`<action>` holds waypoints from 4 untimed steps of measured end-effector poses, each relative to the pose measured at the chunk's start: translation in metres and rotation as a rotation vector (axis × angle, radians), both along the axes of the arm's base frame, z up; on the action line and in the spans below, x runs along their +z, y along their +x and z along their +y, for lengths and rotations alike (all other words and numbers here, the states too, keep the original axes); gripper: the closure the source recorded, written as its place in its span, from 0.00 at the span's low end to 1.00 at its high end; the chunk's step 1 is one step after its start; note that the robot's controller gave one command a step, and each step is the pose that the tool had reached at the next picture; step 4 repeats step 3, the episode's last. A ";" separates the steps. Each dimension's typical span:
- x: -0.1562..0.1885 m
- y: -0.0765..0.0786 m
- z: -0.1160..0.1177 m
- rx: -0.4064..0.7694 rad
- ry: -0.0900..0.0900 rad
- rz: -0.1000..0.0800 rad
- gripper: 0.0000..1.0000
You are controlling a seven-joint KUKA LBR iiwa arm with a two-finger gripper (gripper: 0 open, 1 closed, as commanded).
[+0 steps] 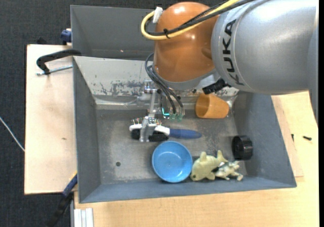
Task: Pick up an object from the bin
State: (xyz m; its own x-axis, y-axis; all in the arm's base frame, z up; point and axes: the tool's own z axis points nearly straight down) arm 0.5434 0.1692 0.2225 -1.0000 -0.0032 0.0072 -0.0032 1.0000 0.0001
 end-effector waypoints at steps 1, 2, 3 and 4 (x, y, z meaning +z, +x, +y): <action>-0.151 0.017 -0.052 -0.018 0.003 -0.014 0.00; -0.148 0.018 -0.051 -0.017 0.005 -0.018 1.00; -0.010 0.019 -0.067 -0.013 0.003 -0.020 1.00; -0.010 0.019 -0.067 -0.013 0.003 -0.020 1.00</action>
Offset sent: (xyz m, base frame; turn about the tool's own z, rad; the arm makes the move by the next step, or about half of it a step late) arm 0.0141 -0.0528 -0.1525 0.0170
